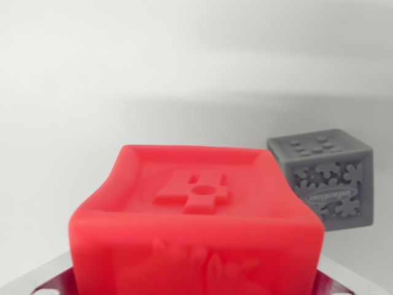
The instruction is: Destack cube
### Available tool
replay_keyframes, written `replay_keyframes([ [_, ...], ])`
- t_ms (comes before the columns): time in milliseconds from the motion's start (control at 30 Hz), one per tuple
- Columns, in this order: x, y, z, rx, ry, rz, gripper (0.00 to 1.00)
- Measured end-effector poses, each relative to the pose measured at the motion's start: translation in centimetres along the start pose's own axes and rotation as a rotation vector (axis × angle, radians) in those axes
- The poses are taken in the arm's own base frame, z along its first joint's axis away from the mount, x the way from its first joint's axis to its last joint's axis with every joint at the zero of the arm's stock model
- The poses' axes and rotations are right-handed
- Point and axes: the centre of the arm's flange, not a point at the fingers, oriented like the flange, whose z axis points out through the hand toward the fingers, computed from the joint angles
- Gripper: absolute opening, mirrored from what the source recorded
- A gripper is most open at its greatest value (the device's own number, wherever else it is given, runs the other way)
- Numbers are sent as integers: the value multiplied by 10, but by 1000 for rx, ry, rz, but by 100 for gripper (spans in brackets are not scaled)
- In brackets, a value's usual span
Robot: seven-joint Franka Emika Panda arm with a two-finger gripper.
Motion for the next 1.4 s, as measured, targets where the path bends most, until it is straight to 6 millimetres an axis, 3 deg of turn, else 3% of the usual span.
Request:
replay_keyframes([
  [1400,-39,-70,10,-3,1,168,0],
])
